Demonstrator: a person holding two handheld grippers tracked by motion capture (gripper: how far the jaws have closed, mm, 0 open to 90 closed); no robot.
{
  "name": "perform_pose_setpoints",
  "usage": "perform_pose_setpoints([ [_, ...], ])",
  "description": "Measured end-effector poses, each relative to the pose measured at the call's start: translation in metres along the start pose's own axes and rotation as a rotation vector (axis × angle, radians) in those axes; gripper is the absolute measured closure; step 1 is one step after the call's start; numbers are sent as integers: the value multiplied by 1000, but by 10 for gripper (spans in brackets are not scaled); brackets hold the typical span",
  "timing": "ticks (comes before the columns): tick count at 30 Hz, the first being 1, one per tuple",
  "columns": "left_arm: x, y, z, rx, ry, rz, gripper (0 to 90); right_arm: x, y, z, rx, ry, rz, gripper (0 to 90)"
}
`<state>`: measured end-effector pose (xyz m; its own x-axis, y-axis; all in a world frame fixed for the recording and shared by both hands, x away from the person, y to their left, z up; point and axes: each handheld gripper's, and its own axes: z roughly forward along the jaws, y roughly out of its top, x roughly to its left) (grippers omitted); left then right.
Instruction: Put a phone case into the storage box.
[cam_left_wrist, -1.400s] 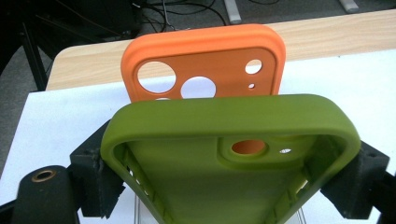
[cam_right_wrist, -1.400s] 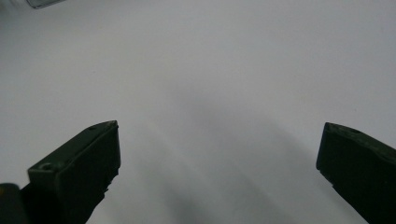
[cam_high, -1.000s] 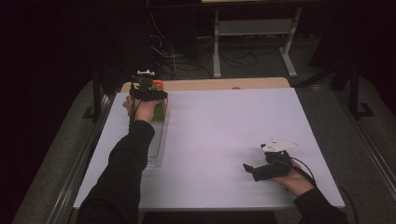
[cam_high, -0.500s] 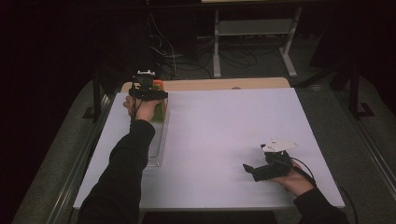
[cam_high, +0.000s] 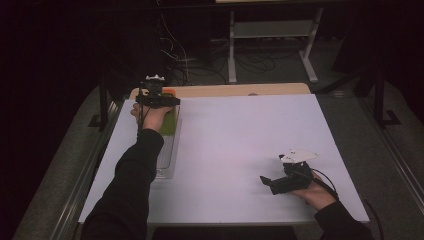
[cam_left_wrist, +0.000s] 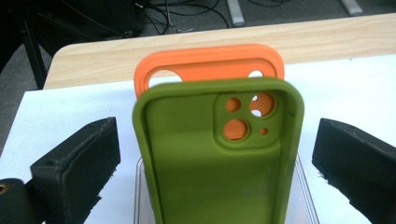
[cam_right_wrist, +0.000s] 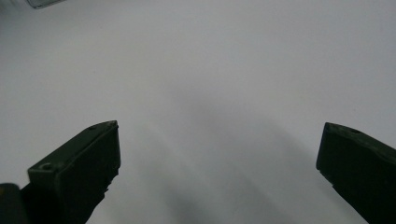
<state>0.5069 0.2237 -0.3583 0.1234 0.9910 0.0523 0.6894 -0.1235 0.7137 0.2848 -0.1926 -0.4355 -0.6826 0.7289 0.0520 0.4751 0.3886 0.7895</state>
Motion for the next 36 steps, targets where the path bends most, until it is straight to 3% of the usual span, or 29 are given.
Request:
perform_pose_setpoints([
  [9,2,1,-15,1,-86,26,4,0,0,0,1,-3,-1,0],
  [14,4,0,-31,3,-163,69,4,1,0,0,2,-3,-1,0],
  [17,4,-2,-40,-12,-213,70,4,0,0,0,2,-4,0,0],
  [26,0,-13,-59,-37,-328,164,4,0,0,0,0,-5,3,0],
  [32,-1,-23,-69,-71,-406,187,3,0,0,0,0,-1,13,0],
  [36,-1,-30,-77,-90,-469,234,4,0,1,0,1,-2,9,0],
])
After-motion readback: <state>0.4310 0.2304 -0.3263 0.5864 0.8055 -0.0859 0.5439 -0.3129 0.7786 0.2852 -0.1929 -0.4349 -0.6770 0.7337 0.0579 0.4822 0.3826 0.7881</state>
